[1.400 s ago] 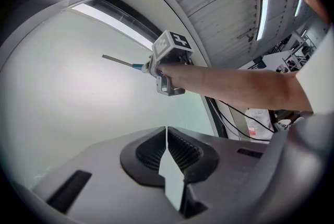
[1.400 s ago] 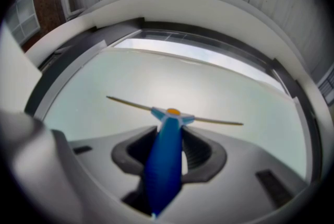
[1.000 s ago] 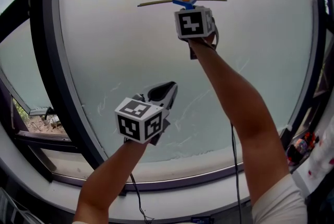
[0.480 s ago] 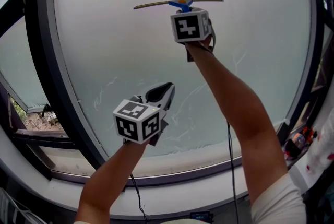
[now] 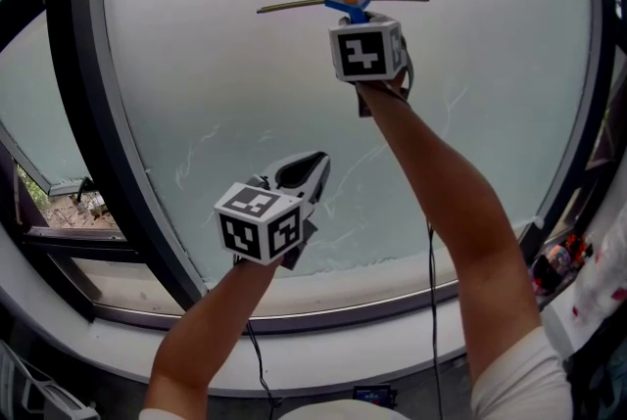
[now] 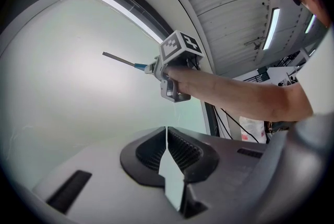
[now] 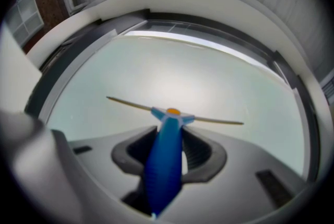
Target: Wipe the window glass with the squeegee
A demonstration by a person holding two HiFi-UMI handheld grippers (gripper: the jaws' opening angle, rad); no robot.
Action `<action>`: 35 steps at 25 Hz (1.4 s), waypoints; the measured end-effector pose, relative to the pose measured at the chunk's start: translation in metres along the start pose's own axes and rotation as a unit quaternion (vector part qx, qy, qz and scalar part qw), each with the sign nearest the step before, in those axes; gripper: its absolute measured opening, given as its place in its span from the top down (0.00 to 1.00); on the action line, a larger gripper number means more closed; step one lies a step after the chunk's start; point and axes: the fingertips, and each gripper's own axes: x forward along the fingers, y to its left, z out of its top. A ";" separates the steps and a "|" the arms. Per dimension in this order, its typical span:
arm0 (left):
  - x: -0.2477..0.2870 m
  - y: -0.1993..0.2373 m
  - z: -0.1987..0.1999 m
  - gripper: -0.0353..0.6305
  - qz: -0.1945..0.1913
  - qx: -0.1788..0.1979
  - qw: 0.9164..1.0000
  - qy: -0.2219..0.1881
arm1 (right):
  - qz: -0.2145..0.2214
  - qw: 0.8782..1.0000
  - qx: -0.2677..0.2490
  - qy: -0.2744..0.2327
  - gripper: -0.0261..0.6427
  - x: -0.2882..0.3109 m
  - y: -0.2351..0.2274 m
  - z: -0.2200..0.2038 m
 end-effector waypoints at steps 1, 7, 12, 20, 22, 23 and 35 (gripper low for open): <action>-0.001 0.000 -0.002 0.90 0.000 -0.003 1.000 0.001 | 0.000 1.000 -0.001 0.000 0.73 -0.001 0.000 -0.002; -0.003 -0.004 -0.014 0.90 -0.001 -0.005 1.000 0.004 | 0.003 1.000 -0.006 0.007 0.73 -0.006 0.005 -0.016; -0.006 -0.006 -0.026 0.90 -0.002 -0.016 1.000 0.007 | 0.000 1.000 -0.011 0.016 0.73 -0.011 0.006 -0.030; -0.015 0.000 -0.042 0.90 0.008 -0.030 0.999 0.011 | 0.006 1.000 -0.017 0.020 0.73 -0.016 0.011 -0.046; -0.019 0.001 -0.047 0.90 0.013 -0.020 1.000 0.014 | 0.010 1.000 -0.016 0.020 0.73 -0.018 0.014 -0.051; -0.020 0.001 -0.050 0.90 0.014 -0.013 1.000 0.016 | 0.010 1.000 -0.017 0.020 0.73 -0.019 0.015 -0.053; -0.037 -0.001 -0.083 0.90 0.025 -0.029 0.999 0.020 | 0.016 0.999 -0.029 0.027 0.73 -0.029 0.025 -0.085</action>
